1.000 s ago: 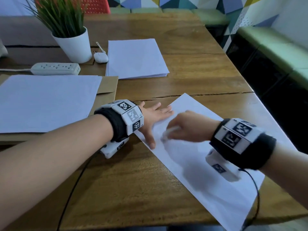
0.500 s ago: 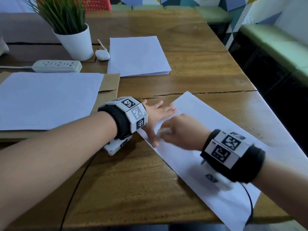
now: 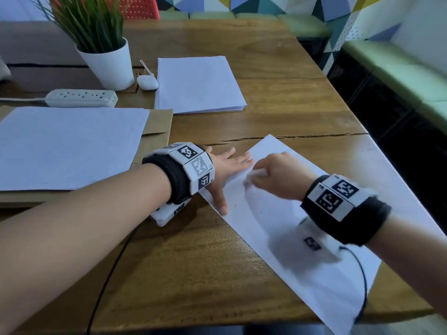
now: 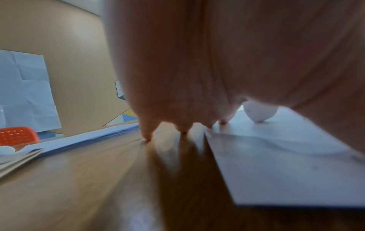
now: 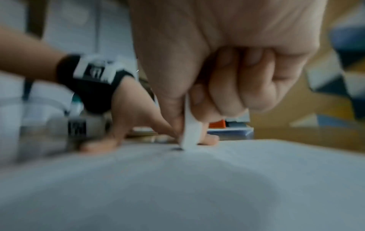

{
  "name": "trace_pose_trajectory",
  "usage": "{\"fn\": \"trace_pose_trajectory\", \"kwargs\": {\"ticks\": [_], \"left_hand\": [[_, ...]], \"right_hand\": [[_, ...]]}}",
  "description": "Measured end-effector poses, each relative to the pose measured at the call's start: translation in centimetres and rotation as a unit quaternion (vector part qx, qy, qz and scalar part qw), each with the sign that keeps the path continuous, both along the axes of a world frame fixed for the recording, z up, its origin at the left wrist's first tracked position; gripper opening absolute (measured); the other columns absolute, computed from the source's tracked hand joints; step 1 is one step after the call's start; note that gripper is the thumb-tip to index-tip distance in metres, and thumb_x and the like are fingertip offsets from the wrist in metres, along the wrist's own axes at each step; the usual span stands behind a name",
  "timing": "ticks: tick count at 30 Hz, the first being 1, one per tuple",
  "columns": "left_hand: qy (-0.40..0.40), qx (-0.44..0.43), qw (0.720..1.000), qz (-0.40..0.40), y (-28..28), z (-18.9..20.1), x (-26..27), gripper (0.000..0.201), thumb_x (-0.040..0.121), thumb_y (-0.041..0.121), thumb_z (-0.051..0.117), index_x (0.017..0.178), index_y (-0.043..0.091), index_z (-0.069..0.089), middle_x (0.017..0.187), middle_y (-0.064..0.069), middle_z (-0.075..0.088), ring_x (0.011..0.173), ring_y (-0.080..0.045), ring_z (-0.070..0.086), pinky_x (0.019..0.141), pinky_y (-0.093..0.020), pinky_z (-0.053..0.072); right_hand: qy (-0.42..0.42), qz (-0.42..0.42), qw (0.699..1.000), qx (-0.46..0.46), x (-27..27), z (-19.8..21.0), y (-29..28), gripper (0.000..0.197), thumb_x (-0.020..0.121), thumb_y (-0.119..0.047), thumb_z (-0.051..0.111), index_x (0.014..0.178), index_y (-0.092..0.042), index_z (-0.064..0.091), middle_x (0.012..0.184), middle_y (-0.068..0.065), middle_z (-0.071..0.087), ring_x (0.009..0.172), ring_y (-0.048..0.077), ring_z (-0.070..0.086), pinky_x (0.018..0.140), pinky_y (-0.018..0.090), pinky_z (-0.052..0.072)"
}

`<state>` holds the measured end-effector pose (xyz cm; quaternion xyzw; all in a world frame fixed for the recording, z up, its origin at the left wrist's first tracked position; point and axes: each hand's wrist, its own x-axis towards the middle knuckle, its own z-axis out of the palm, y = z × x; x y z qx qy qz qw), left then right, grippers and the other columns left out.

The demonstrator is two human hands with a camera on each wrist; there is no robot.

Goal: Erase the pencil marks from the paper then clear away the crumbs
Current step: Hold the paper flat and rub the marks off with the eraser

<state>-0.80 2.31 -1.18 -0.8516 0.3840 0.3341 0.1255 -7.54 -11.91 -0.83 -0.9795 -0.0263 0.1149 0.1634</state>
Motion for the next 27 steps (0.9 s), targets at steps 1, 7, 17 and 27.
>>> {"fn": "trace_pose_trajectory", "kwargs": {"ticks": [1, 7, 17, 27], "left_hand": [[-0.002, 0.0, 1.0, -0.001, 0.0, 0.0, -0.1, 0.132, 0.064, 0.05, 0.078, 0.145, 0.029, -0.024, 0.153, 0.015, -0.028, 0.143, -0.018, -0.023, 0.112, -0.063, -0.003], [0.004, -0.002, 1.0, -0.003, 0.2, -0.1, 0.2, 0.131, 0.065, 0.052, 0.078, 0.144, 0.031, -0.026, 0.151, 0.017, -0.03, 0.142, -0.017, -0.024, 0.112, -0.063, -0.004], [0.008, 0.0, 1.0, -0.005, 0.2, 0.1, 0.1, 0.131, 0.065, 0.052, 0.077, 0.144, 0.03, -0.025, 0.151, 0.016, -0.03, 0.142, -0.018, -0.024, 0.112, -0.063, -0.004], [0.009, -0.007, 1.0, 0.001, 0.2, 0.1, 0.1, 0.131, 0.065, 0.05, 0.078, 0.145, 0.03, -0.024, 0.152, 0.016, -0.029, 0.142, -0.017, -0.025, 0.112, -0.062, -0.004]], "right_hand": [[-0.011, -0.014, 1.0, -0.004, 0.2, 0.0, -0.1, 0.025, 0.086, -0.036, 0.052, 0.063, -0.025, 0.056, 0.059, -0.007, 0.043, 0.076, 0.024, 0.049, 0.065, 0.028, 0.038], [0.037, 0.096, 0.994, 0.031, -2.6, -0.5, 1.7, 0.025, 0.085, -0.037, 0.054, 0.086, -0.018, 0.07, 0.06, -0.003, 0.052, 0.06, 0.012, 0.047, 0.065, 0.029, 0.043], [0.043, 0.077, 0.994, 0.066, -2.4, -0.7, 1.7, 0.023, 0.084, -0.032, 0.056, 0.084, -0.015, 0.07, 0.054, -0.005, 0.048, 0.055, 0.009, 0.046, 0.061, 0.028, 0.041], [0.088, 0.07, 0.989, 0.093, -2.4, -0.8, 1.2, 0.022, 0.081, -0.033, 0.061, 0.082, -0.014, 0.071, 0.057, 0.0, 0.051, 0.048, 0.008, 0.045, 0.049, 0.018, 0.036]]}}
